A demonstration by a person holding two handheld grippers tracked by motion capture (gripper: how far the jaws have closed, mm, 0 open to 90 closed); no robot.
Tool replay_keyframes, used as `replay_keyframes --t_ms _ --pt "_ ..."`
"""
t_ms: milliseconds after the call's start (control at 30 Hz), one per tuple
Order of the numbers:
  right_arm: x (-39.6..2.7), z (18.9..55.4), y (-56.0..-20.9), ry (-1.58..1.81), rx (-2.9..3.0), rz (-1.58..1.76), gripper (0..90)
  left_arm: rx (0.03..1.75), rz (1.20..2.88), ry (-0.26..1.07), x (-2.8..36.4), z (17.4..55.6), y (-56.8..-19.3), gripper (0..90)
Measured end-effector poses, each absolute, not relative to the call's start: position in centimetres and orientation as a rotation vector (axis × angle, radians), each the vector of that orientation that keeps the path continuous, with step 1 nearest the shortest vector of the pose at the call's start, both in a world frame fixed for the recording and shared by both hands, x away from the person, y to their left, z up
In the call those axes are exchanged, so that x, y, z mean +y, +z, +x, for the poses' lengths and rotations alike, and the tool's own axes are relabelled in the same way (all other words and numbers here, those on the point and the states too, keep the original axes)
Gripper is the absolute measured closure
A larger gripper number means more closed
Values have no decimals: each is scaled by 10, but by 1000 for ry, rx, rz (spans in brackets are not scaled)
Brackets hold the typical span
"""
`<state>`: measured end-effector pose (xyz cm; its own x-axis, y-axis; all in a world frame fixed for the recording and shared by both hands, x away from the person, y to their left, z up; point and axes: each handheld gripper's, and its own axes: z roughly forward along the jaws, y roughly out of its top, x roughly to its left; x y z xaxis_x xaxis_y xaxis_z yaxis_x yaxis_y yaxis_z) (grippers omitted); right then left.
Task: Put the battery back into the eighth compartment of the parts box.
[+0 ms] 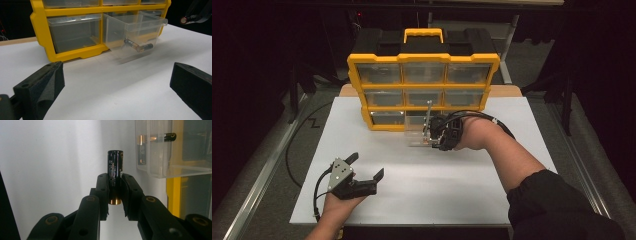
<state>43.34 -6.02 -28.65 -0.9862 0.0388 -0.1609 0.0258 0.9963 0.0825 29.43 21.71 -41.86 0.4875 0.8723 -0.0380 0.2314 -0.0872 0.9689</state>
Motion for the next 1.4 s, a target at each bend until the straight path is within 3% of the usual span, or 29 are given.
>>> replay_keyframes --t_ms 1400 --pt "-39 470 -258 102 2918 62 786 979 1594 710 220 293 -418 4"
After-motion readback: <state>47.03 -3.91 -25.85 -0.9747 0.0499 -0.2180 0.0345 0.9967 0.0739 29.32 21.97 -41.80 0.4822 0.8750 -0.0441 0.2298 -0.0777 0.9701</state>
